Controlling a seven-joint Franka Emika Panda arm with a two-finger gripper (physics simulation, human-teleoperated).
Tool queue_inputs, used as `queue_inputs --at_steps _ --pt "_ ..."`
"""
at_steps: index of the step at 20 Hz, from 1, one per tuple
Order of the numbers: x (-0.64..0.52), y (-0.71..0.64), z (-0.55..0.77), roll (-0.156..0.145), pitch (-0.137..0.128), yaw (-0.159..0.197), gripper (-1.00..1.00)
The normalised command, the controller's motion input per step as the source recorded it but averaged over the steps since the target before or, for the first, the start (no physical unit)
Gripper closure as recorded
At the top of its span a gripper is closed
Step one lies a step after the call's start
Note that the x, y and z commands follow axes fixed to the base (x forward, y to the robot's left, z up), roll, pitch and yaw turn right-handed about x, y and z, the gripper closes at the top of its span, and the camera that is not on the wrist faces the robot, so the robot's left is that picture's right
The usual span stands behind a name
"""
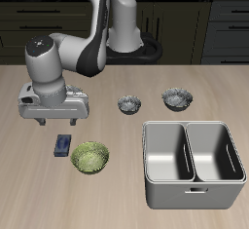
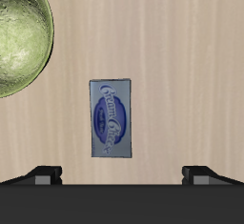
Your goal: Place the cream cheese in the green bowl
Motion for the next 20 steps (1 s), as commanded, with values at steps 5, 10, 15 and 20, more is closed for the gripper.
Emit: queue_inputs --at_steps 5,10,15,20 --pt "0.02 -0.04 -0.15 -0.017 0.016 0.014 -1.0" --pt "0.05 0.05 -0.26 -0.002 0.033 0.01 -1.0" --pt "0.03 0.08 -0.21 0.007 0.03 0.007 -1.0" --pt "0.03 0.05 -0.17 -0.004 0.031 -0.004 -1.0"
